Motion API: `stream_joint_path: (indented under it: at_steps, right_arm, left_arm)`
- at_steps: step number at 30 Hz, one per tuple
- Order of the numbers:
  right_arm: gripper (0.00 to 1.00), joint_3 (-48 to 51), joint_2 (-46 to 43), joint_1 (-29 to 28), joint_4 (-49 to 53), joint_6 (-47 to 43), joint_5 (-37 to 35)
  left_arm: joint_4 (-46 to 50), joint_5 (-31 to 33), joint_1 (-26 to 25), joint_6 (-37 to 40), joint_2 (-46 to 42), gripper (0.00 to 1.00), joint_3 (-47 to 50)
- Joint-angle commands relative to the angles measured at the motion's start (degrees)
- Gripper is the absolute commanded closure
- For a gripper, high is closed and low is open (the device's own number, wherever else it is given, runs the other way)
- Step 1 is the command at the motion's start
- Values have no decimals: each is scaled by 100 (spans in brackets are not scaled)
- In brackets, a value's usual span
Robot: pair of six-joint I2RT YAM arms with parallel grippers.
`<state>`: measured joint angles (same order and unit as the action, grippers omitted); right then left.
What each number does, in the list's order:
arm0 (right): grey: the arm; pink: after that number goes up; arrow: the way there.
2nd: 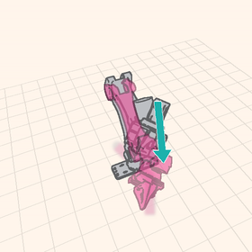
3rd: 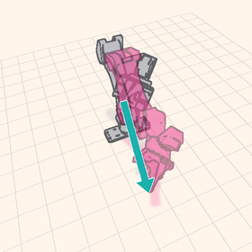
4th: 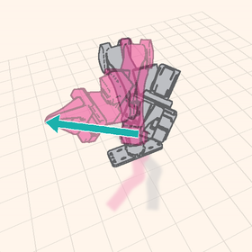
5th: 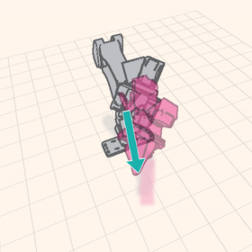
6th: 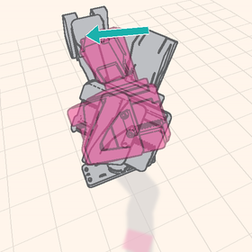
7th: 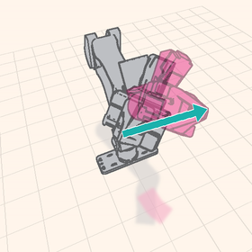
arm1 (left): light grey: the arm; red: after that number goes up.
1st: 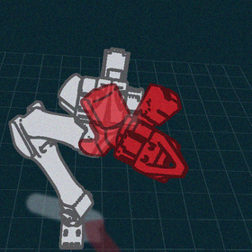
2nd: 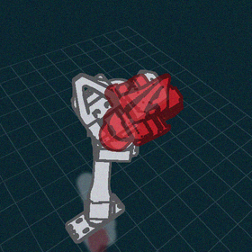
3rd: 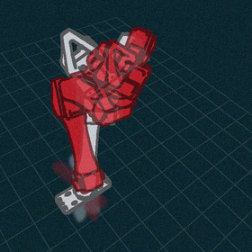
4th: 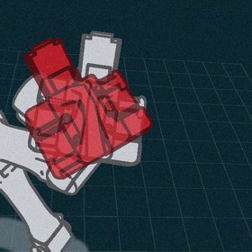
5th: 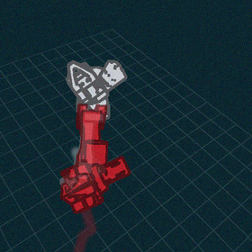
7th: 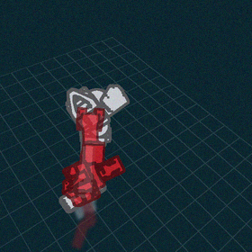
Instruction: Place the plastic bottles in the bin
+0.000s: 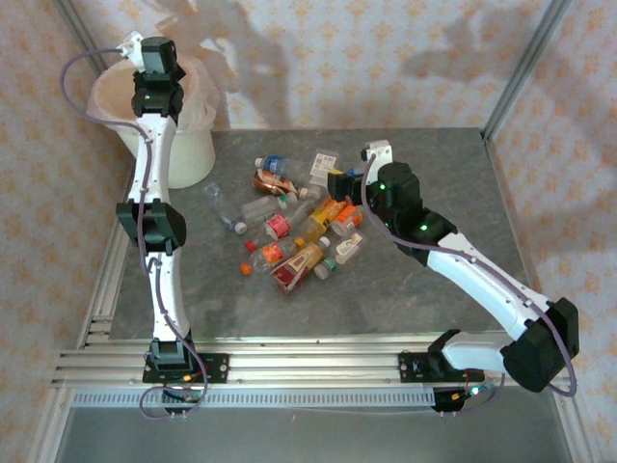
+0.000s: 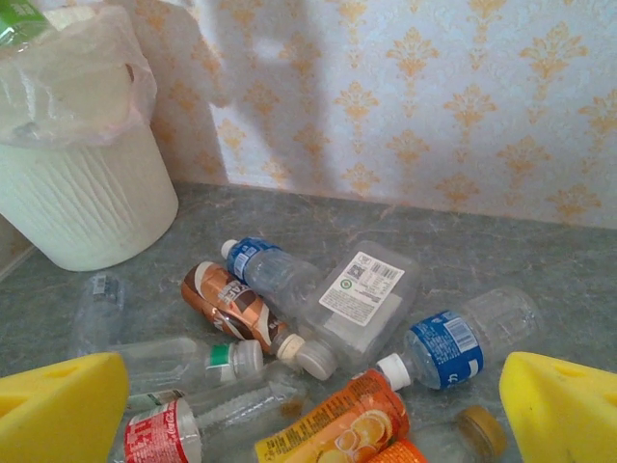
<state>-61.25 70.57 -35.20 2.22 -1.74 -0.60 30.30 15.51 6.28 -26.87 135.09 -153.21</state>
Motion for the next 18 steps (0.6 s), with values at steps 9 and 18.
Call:
stream_joint_path:
  at_steps: [9, 18]
  right_arm:
    - [1, -88, 184, 13, 229, 14, -146]
    - [1, -220, 363, 18, 320, -33, -110]
  left_arm:
    - [1233, -734, 39, -1320, -242, 49, -78]
    - [1310, -741, 38, -1906, -806, 35, 766]
